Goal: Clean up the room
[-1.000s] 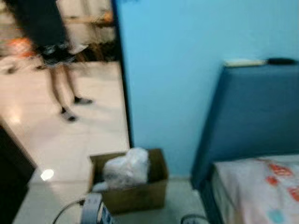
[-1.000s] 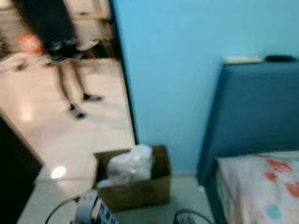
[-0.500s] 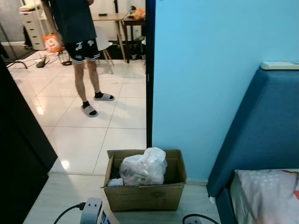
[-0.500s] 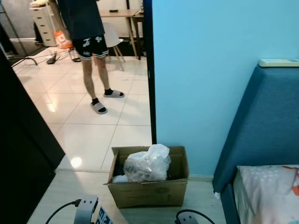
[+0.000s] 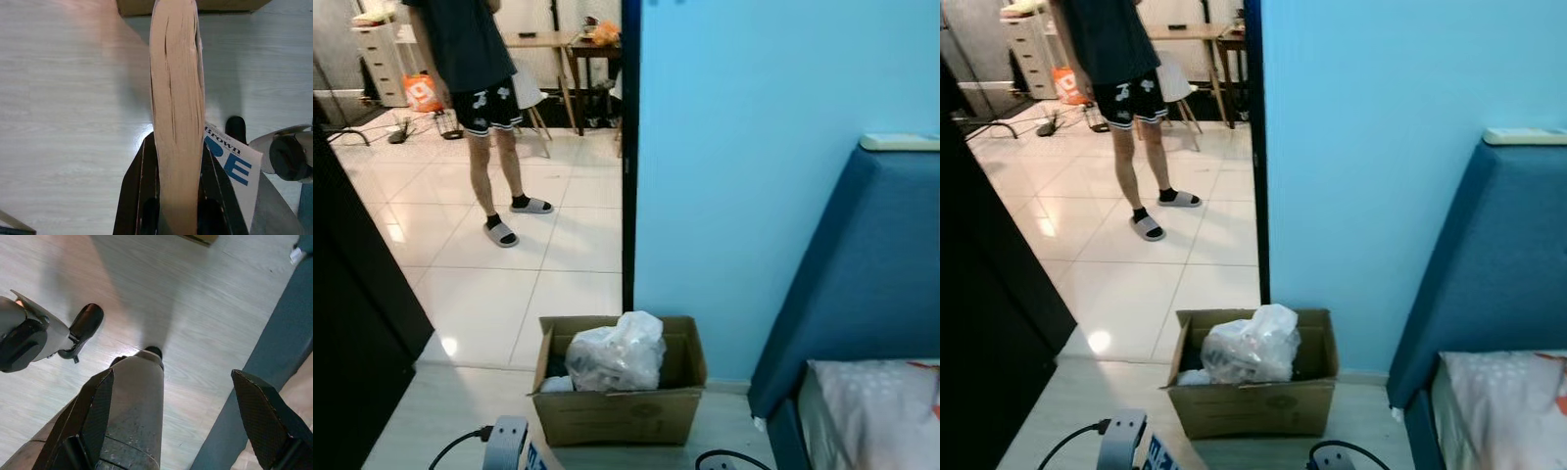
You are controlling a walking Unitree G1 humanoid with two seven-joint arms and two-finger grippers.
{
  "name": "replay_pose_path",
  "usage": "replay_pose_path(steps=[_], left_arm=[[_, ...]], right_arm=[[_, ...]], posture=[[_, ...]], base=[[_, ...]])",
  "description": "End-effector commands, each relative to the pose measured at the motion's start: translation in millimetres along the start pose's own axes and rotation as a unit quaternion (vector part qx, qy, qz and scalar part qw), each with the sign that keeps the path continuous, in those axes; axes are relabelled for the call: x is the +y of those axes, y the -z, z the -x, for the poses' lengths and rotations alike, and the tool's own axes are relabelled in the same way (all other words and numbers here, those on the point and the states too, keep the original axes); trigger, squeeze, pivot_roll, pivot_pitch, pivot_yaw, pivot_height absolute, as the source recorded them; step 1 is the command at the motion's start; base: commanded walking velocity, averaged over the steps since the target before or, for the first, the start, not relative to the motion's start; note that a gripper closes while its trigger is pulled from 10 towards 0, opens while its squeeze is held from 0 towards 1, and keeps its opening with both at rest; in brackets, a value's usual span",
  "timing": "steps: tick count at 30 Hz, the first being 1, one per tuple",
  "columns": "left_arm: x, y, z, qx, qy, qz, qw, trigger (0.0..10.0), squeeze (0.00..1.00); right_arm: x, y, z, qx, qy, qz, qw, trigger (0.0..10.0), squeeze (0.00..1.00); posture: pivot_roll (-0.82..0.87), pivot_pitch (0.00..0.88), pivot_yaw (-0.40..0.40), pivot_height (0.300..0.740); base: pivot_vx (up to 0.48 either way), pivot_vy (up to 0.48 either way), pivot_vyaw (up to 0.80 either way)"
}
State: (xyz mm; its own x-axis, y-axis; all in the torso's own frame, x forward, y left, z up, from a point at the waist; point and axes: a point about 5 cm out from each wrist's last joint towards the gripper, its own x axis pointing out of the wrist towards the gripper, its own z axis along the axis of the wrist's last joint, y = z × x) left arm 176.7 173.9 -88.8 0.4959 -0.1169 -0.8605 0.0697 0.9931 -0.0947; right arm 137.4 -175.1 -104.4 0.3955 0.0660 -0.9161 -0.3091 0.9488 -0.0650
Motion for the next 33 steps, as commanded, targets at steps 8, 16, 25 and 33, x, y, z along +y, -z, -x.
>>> replay_pose_path(steps=[8, 16, 25, 33], left_arm=[[-0.5, 1, 0.1, 0.001, 0.002, 0.007, 1.000, 10.0, 0.00], [-2.2, 2, -0.5, -0.008, -0.015, 0.045, 0.999, 10.0, 0.00], [-4.0, 5, -0.7, -0.013, -0.029, 0.083, 0.996, 10.0, 0.00], [1.7, 15, 1.6, 0.005, -0.036, 0.073, 0.997, 10.0, 0.00]], right_arm=[[3.0, 10, 0.7, 0.022, 0.003, 0.010, 1.000, 10.0, 0.00], [4.0, 10, 0.5, 0.026, -0.003, 0.037, 0.999, 10.0, 0.00], [1.2, 2, -0.2, 0.023, -0.012, 0.075, 0.997, 10.0, 0.00], [-0.9, -19, -2.2, -0.001, -0.007, 0.064, 0.998, 10.0, 0.00]], posture=[[0.03, 0.000, -0.015, 0.740], [0.07, 0.000, -0.120, 0.740], [0.10, 0.000, -0.156, 0.740], [0.10, 0.000, -0.113, 0.740]], base=[[0.000, 0.000, 0.61], [0.000, 0.000, 0.00], [0.000, 0.000, 0.00], [0.000, 0.000, 0.00]])
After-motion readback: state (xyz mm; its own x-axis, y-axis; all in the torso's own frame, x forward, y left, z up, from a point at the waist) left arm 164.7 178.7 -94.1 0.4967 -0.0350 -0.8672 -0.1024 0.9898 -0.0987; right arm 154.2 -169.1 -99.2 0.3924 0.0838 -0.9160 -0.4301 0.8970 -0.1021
